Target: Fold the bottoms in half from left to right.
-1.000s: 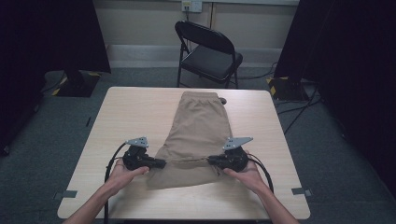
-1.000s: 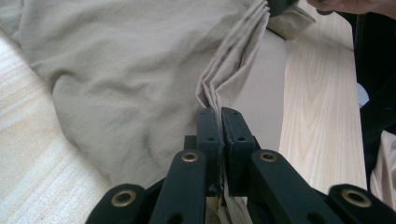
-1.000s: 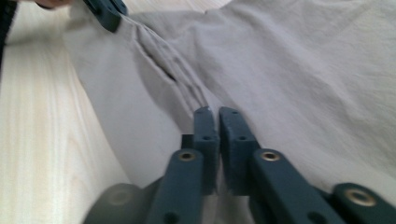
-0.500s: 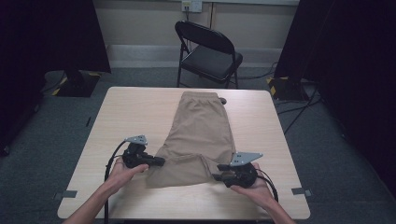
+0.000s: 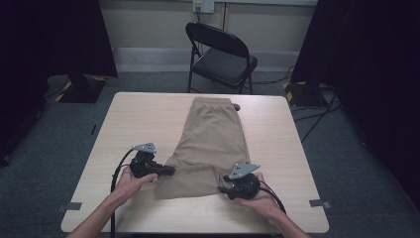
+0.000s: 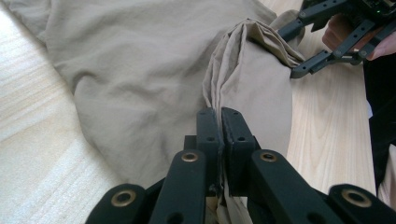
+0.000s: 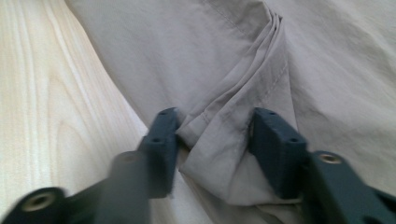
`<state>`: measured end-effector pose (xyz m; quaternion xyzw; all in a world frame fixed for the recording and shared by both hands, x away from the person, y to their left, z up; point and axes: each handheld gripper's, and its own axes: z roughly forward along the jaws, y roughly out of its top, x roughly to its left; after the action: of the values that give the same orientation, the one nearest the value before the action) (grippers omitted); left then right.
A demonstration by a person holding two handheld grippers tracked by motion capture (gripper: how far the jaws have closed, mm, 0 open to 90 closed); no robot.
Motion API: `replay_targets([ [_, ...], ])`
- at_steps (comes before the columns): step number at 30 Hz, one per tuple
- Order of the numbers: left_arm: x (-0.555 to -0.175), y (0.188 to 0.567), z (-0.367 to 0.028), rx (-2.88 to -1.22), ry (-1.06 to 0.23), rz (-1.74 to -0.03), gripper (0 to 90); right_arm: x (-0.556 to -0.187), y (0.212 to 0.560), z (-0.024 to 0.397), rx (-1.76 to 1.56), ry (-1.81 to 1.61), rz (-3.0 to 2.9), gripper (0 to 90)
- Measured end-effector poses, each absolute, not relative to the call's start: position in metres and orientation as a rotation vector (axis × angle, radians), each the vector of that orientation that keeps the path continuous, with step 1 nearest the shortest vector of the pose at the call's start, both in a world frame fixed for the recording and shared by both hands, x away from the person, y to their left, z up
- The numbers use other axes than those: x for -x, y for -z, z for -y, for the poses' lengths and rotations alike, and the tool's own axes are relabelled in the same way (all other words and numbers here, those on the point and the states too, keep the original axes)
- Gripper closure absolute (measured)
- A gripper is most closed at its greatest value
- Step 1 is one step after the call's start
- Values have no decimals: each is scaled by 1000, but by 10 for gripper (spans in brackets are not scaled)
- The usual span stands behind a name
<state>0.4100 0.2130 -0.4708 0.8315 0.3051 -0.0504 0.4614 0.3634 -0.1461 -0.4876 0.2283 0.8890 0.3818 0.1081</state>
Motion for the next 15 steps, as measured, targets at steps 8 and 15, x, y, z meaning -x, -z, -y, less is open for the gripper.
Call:
replay_targets([
  [8, -410, 470, -214, -2052, 112, -762, 869, -367, 475, 160, -742, -1213, -2567, 799],
  [15, -412, 472, -213, -2055, 107, -778, 869, -375, 473, 170, -819, -1285, -2543, 692],
])
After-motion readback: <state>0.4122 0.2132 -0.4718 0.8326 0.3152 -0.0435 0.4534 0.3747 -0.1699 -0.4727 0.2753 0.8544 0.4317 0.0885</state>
